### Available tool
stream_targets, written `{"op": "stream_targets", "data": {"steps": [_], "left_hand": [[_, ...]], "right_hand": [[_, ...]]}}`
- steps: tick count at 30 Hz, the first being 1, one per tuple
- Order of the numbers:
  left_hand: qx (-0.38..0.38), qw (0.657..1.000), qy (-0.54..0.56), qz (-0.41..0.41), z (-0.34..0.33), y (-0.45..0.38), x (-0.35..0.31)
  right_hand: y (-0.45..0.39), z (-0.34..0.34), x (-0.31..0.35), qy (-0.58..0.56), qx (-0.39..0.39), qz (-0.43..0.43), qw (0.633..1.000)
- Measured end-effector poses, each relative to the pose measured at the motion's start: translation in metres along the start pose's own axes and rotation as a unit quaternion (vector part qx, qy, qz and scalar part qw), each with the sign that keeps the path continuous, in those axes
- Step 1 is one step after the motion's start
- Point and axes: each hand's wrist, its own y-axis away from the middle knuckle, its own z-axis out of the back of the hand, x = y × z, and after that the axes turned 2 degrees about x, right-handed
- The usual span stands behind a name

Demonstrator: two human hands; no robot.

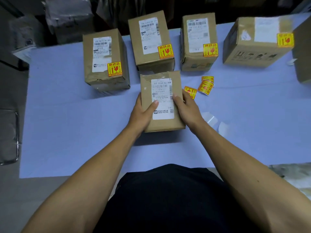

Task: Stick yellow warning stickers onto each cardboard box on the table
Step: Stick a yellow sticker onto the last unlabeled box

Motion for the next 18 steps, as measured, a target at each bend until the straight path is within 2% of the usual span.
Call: {"op": "stream_targets", "data": {"steps": [2, 4, 7, 9, 11, 14, 18], "left_hand": [[-0.035, 0.996, -0.076, -0.02, 0.001, 0.0, -0.005], [-0.071, 0.971, -0.205, -0.1, 0.0, -0.003, -0.016], [-0.026, 0.874, -0.417, -0.247, -0.008, -0.012, -0.036], [0.019, 0.82, -0.506, -0.266, -0.014, -0.018, -0.038], [0.032, 0.806, -0.534, -0.253, -0.018, -0.021, -0.033], [0.026, 0.802, -0.538, -0.257, -0.018, -0.024, -0.026], [0.02, 0.804, -0.536, -0.256, -0.018, -0.026, -0.025]], "right_hand": [[-0.007, 0.012, 0.002, 0.0, -0.04, 0.014, 0.999], [-0.018, 0.025, 0.003, 0.052, -0.105, 0.032, 0.993], [-0.039, 0.039, 0.001, 0.211, -0.115, 0.05, 0.969], [-0.051, 0.042, 0.0, 0.308, -0.08, 0.068, 0.946], [-0.059, 0.043, 0.0, 0.394, -0.052, 0.099, 0.912], [-0.066, 0.041, 0.0, 0.505, -0.034, 0.119, 0.854], [-0.071, 0.042, -0.002, 0.551, -0.032, 0.119, 0.826]]}}
